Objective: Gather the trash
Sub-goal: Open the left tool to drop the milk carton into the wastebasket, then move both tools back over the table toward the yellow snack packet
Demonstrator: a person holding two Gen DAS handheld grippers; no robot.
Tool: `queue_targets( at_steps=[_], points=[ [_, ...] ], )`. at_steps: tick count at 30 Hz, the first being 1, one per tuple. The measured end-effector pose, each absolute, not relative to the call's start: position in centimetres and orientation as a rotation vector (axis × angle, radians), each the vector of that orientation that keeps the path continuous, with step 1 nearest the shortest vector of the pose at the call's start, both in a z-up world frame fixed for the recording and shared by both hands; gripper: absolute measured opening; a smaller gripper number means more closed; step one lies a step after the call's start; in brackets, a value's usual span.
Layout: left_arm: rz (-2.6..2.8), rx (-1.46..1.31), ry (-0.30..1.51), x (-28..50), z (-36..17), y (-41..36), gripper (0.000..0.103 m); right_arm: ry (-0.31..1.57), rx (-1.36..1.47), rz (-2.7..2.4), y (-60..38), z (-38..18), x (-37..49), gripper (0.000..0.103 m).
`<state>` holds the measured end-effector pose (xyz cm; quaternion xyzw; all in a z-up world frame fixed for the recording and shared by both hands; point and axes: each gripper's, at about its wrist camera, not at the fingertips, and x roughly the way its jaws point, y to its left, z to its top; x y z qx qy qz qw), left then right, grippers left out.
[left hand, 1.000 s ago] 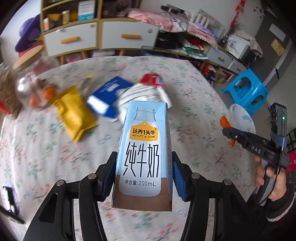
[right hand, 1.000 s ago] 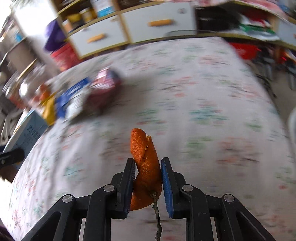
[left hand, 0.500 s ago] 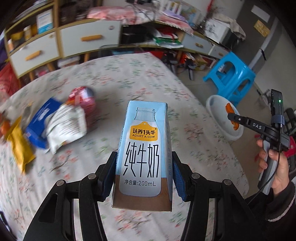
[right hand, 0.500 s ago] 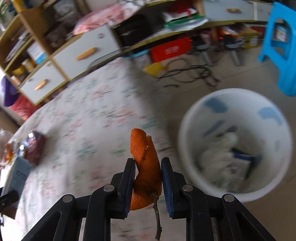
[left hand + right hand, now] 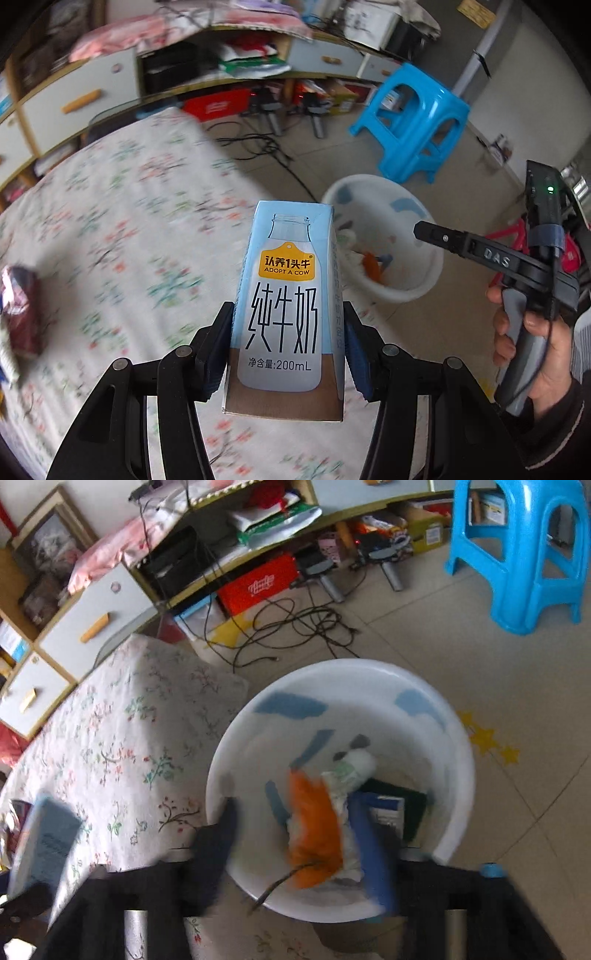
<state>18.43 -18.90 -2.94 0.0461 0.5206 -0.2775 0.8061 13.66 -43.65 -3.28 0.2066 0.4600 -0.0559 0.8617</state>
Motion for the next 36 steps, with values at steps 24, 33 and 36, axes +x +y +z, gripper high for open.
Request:
queue_targets(
  at_steps=[24, 33, 36],
  points=[
    [-0.6, 0.127, 1.091, 20.0, -4.2, -26.7, 0.083, 0.957, 0.447, -0.269, -50.3, -0.8, 8.4, 0.071],
    [-0.535, 0.135, 1.057, 18.2, -3.0, -21.6, 0.098, 0.96, 0.417, -0.238, -48.3, -0.4, 9.4, 0.074],
    [-0.497, 0.113, 1.06, 17.6, -2.8, -18.9, 0.098, 0.963, 0.399, -0.219, -47.2, -0.2, 9.8, 0.075]
  ],
)
